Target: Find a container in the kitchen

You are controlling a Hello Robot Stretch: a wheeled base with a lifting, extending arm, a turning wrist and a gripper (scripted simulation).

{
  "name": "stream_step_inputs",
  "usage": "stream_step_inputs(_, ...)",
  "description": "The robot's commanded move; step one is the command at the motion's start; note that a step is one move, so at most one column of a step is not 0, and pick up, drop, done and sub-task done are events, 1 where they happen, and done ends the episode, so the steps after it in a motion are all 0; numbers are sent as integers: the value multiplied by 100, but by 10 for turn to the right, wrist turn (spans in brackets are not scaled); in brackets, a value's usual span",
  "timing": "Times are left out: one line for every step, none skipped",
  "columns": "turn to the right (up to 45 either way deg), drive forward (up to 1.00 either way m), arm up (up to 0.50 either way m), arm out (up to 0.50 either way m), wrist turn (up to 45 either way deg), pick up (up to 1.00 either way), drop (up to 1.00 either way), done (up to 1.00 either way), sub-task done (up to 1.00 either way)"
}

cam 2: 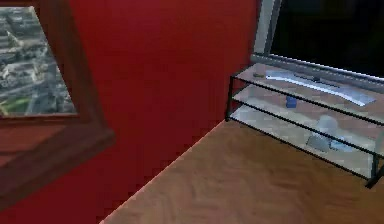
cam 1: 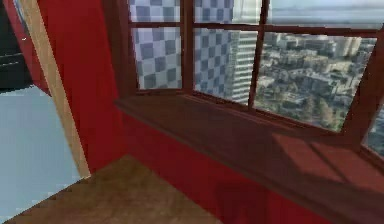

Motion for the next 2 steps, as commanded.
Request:
stream_step_inputs(390,0,0,0,0,0,0,0,0)
stream_step_inputs(0,10,0,0,0,0,0,0,0)
